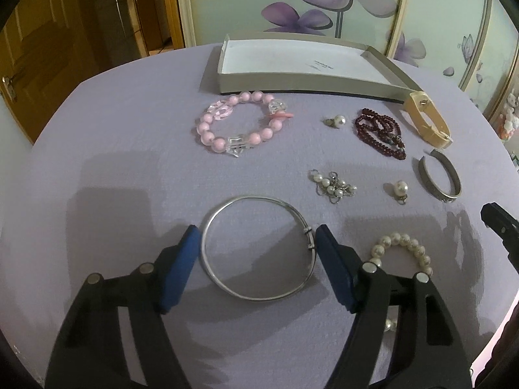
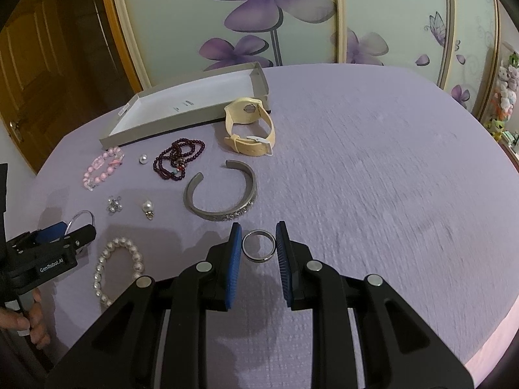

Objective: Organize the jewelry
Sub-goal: 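Carry the ring and bangle into the tray and open both tools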

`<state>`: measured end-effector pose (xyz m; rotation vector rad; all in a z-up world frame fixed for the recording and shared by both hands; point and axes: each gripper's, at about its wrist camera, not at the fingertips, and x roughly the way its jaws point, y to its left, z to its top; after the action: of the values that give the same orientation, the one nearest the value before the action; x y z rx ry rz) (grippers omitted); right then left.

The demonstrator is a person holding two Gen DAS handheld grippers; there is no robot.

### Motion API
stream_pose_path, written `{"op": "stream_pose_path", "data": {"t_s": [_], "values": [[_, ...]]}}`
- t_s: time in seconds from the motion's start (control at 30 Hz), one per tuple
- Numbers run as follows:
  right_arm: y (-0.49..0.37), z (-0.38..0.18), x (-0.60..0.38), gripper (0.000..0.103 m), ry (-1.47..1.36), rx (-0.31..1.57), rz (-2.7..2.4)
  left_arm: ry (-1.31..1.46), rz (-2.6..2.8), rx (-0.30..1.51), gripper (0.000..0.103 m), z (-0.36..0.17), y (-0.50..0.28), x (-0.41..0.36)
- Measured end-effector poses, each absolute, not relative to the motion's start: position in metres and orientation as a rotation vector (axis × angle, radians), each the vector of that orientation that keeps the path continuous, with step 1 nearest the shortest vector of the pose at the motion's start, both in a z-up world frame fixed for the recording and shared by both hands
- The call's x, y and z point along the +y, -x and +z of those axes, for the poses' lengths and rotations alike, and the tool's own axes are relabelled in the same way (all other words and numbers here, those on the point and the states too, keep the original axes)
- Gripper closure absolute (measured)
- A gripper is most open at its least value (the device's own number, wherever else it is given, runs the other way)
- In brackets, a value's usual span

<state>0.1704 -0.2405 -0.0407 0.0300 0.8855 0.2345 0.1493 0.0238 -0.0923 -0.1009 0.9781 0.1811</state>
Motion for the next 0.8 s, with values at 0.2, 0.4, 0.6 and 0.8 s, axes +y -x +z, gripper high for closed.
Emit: {"op": "stream_pose_path", "data": {"t_s": [0.2,0.4,0.6,0.8], "values": [[-0.174,-0.033,-0.237,0.081,-0.046,0.872,0.247,0.157,0.190,0.960,0.031,-0.085,-0.143,0.041],[-0.191,-0.013,-0.234,0.081,-0.062,0.836,0.270,0.186,0.190,0.915,0.031,-0.062,-0.143,0.058],[-0.234,0.020,-0.227,0.081,-0.051,0.784,0.304,0.210,0.164,0.841,0.031,-0.023,-0.172,0.075],[-0.311,0.048,-0.193,0.081,-0.037,0.771,0.360,0.211,0.134,0.775,0.031,0.011,-0.231,0.081]]}}
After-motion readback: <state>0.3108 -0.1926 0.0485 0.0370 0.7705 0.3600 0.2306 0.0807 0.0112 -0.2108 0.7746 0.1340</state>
